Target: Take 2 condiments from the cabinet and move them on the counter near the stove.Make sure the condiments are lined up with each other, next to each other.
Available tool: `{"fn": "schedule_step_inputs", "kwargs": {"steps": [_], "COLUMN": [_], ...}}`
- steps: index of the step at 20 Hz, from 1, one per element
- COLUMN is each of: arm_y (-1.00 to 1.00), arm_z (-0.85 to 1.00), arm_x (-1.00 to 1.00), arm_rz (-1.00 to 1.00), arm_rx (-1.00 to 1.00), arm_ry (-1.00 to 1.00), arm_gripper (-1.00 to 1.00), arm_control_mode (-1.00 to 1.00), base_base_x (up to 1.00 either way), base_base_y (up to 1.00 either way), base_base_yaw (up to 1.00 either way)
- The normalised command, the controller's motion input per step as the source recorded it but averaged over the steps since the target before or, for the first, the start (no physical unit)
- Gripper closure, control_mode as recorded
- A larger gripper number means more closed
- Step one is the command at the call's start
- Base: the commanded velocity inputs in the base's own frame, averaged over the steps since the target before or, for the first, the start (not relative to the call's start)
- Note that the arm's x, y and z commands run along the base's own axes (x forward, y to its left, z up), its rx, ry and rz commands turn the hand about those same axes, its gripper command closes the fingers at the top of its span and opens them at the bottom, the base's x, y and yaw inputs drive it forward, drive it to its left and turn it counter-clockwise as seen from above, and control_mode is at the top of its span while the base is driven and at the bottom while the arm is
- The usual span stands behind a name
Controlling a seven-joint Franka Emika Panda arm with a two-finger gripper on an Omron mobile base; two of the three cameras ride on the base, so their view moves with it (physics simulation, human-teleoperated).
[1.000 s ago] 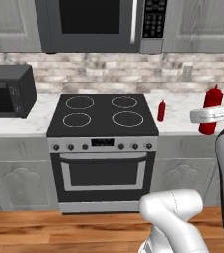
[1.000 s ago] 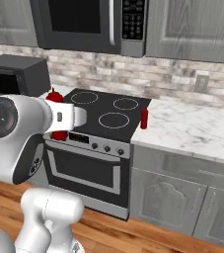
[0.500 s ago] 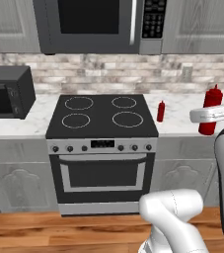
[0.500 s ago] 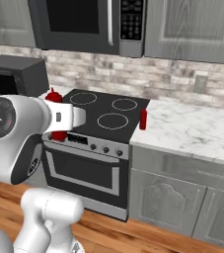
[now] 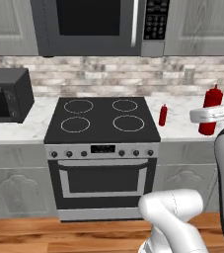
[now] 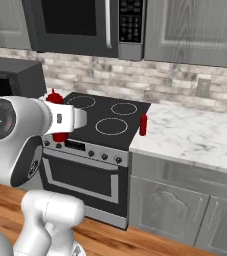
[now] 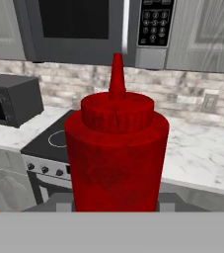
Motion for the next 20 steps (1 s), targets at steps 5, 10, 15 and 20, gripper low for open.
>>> {"fn": "schedule_step_inputs", "kwargs": {"steps": [5, 10, 15, 20], "arm_y": [0.0, 0.0, 0.0, 0.0], "arm_z": [0.0, 0.0, 0.0, 0.0], "arm_x": [0.0, 0.0, 0.0, 0.0], "arm_rz": [0.0, 0.0, 0.0, 0.0], "arm_rx": [0.0, 0.0, 0.0, 0.0], "arm_ry": [0.0, 0.0, 0.0, 0.0], "arm_gripper": [1.0, 1.0, 1.0, 1.0], "arm_control_mode": [1.0, 1.0, 1.0, 1.0], "base_base_x": [0.48, 0.51, 0.51, 0.54], "base_base_y": [0.0, 0.0, 0.0, 0.0], "base_base_yaw": [0.0, 0.0, 0.0, 0.0]}}
